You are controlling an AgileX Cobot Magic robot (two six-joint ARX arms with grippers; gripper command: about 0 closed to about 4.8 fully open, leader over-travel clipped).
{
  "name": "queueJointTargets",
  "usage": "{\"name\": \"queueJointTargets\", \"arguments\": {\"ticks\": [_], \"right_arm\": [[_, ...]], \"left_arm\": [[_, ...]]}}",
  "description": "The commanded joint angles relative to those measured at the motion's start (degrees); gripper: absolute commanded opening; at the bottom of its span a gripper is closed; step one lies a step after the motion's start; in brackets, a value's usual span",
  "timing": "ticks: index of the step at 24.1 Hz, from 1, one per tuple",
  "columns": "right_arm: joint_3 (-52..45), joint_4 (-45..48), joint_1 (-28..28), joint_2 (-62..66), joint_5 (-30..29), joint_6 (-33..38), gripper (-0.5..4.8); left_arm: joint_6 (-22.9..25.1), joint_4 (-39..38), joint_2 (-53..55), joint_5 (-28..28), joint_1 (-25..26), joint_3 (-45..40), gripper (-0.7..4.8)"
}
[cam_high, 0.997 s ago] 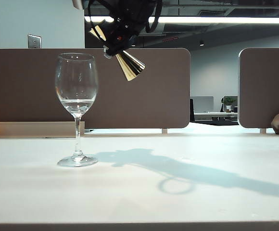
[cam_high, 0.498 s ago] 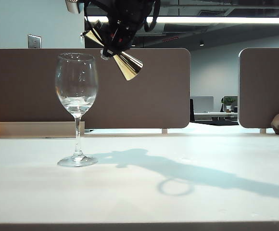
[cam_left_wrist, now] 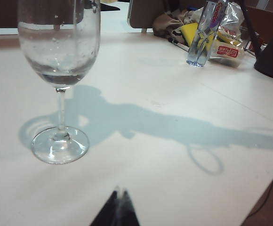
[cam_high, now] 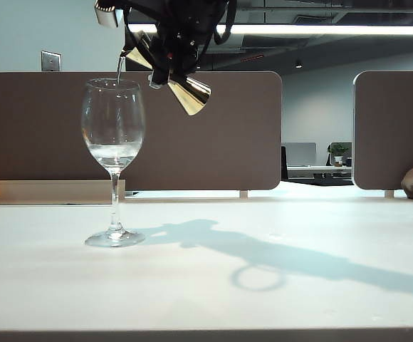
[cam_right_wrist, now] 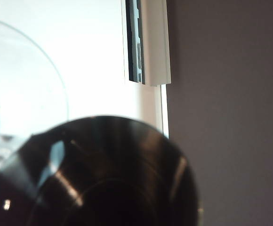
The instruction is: Pick up the jigger and pour the water inside into the glass.
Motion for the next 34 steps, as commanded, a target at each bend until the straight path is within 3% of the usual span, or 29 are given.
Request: {"name": "queueJointTargets", "arguments": {"ticks": [1, 7, 25, 31, 34], "right_arm": [[0.5, 1.1, 0.2, -0.3, 0.2, -2.6, -0.01], [0.5, 1.3, 0.2, -0.3, 4.0, -7.9, -0.01], [1.1, 7.2, 0.2, 0.6, 7.2, -20.3, -0.01], [1.7, 13.0, 0.2, 0.6, 5.9, -28.0, -0.01], [1.8, 16.5, 0.3, 0.6, 2.3, -30.4, -0.01]], "left_arm": [[0.1, -0.2, 0.1, 0.3, 0.1, 0.0, -0.05], [0.2, -0.2, 0.1, 0.3, 0.1, 0.0, -0.05], [0.1, -0.2, 0.1, 0.3, 0.1, 0.0, -0.05], [0.2, -0.2, 0.1, 0.3, 0.1, 0.0, -0.05], [0.2, -0.2, 0.1, 0.3, 0.1, 0.0, -0.05]]}}
